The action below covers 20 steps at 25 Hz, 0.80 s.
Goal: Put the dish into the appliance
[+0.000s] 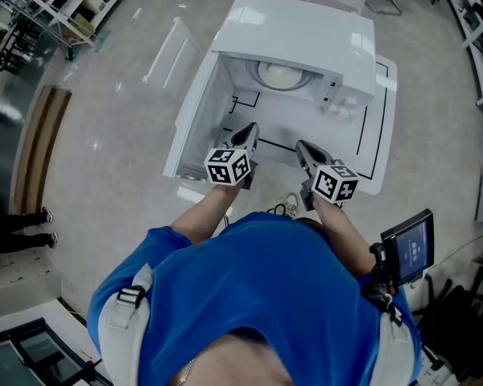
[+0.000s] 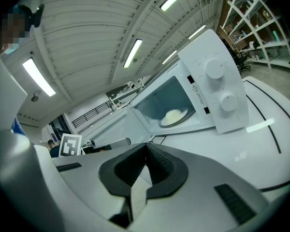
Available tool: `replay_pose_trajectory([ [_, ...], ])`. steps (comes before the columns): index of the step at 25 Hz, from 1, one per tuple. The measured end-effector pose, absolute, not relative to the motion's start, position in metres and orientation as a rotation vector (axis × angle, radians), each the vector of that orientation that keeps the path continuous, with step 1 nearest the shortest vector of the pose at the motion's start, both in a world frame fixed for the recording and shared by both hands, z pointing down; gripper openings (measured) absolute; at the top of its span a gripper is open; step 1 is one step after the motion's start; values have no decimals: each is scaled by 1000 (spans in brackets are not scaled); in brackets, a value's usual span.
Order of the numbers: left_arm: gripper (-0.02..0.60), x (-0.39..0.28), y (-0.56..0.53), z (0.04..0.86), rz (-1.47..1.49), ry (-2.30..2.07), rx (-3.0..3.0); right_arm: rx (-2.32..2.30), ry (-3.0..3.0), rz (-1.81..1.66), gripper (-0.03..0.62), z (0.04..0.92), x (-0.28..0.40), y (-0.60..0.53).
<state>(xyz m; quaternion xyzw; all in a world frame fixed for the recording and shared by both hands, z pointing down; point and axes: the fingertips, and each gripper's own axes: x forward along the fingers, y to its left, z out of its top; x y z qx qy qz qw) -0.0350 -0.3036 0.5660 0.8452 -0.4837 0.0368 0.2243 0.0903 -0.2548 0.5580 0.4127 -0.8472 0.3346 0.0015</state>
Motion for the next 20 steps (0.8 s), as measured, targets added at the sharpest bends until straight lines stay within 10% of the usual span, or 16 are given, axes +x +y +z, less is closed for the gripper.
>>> replay_pose_trajectory([
  [20,8,-50,-243,542,47,-1242,2445,1299,-2683,1031,2,548,48,-218],
])
